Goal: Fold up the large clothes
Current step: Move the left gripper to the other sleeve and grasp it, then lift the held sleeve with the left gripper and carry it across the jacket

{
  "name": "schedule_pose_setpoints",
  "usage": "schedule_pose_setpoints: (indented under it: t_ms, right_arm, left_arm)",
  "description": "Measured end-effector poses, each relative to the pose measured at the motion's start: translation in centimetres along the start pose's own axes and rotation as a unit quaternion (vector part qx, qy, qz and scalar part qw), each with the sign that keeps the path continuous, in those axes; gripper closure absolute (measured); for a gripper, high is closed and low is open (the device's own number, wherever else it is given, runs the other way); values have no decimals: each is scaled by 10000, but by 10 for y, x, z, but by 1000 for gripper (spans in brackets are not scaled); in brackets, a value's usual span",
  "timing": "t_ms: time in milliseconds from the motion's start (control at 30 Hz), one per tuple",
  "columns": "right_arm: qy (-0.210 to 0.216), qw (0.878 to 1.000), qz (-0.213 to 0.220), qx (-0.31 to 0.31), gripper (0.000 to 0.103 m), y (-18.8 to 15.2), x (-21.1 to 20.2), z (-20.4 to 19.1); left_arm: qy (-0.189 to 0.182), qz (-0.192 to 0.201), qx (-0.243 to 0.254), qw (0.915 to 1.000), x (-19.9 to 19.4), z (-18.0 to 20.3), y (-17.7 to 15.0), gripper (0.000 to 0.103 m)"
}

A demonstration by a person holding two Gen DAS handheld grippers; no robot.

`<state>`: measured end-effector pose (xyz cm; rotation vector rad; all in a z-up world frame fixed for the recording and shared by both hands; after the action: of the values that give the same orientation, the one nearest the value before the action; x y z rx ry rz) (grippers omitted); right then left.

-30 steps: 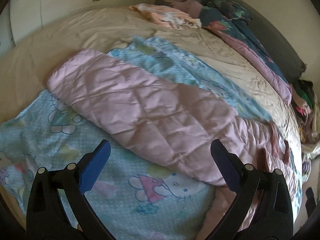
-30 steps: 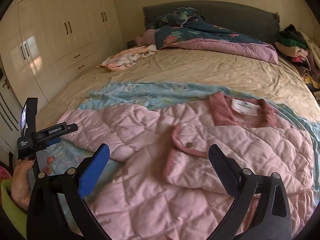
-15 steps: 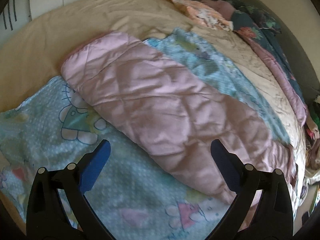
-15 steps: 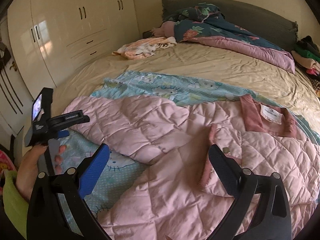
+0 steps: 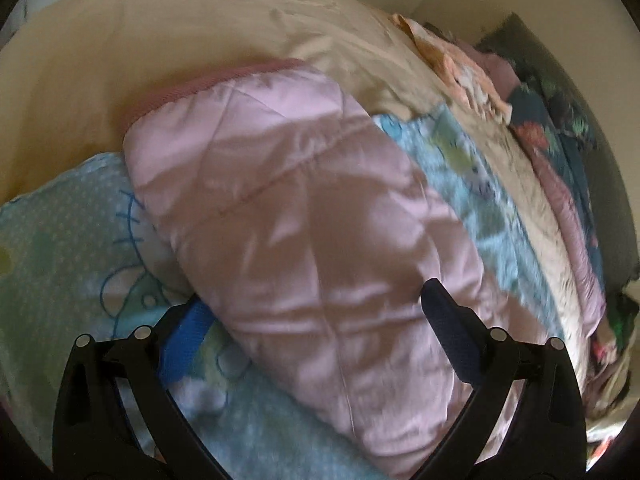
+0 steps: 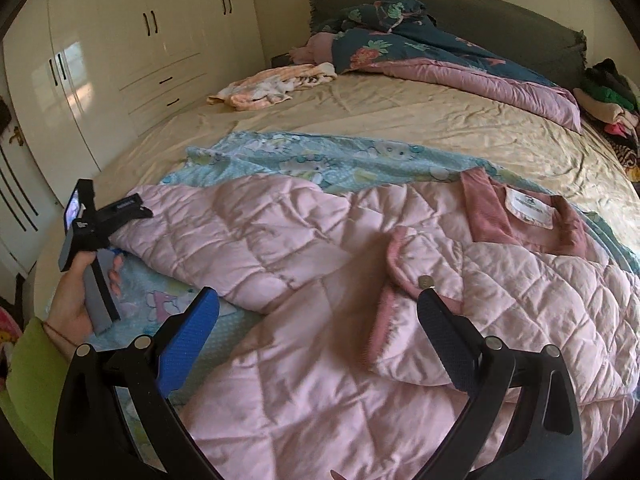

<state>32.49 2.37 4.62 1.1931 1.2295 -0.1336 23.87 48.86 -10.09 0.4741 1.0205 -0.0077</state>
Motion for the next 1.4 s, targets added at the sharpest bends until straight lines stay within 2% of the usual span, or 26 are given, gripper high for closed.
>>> schedule_pose_setpoints:
  t_ms: [100, 133, 267, 300, 467, 567, 700, 933, 1100, 1400]
  right_arm:
    - [-20, 10000, -3, 35, 4, -4, -1, 8]
    - [-46, 10000, -7, 41, 4, -5, -2, 10]
    - [-123, 9999, -9, 61, 4, -8, -6, 17]
    - [-142, 9999, 1, 63, 4, -9, -8, 19]
    - [-208, 9997, 116, -15, 4, -13, -24, 21]
    - [-289, 9994, 190, -31, 4, -16, -38, 25]
    - [-332, 9990, 284, 42, 4, -19, -55, 32]
    - [-378, 9984, 387, 146, 4, -29, -79, 42]
    - [-477, 9978, 431, 136, 4, -35, -102, 53]
    - [-511, 9954, 742, 338, 4, -41, -147, 77]
  left_arm:
    - [-40, 58, -49, 10000, 1, -2, 5, 10]
    - [-47, 99, -86, 9999, 0, -2, 5, 13]
    - [16, 204, -165, 9997, -5, -7, 8, 35]
    - [9, 219, -149, 9996, -6, -8, 9, 38]
    - [-93, 440, 27, 9990, -21, -5, 12, 73]
    - [-256, 654, 177, 9974, -39, 3, 16, 82]
    - [-515, 881, 318, 9943, -68, 20, 16, 87]
    - [-1022, 1334, 819, 9824, -124, 57, 1, 91]
    - [-1054, 1556, 1476, 9710, -159, 83, -23, 92]
    - [-1013, 1748, 2195, 9545, -204, 130, -52, 92]
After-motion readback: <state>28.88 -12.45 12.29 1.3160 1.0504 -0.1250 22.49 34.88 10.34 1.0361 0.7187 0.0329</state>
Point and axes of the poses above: each gripper's, at about its wrist camera, not at the fingertips, and x roughly the way its jaws point, z to its right, y to its top, the point moved 2 cm from there along x, roughly the way its jaws point, and after that the axes turned 3 degrees about -z, right-handed, at the moved point
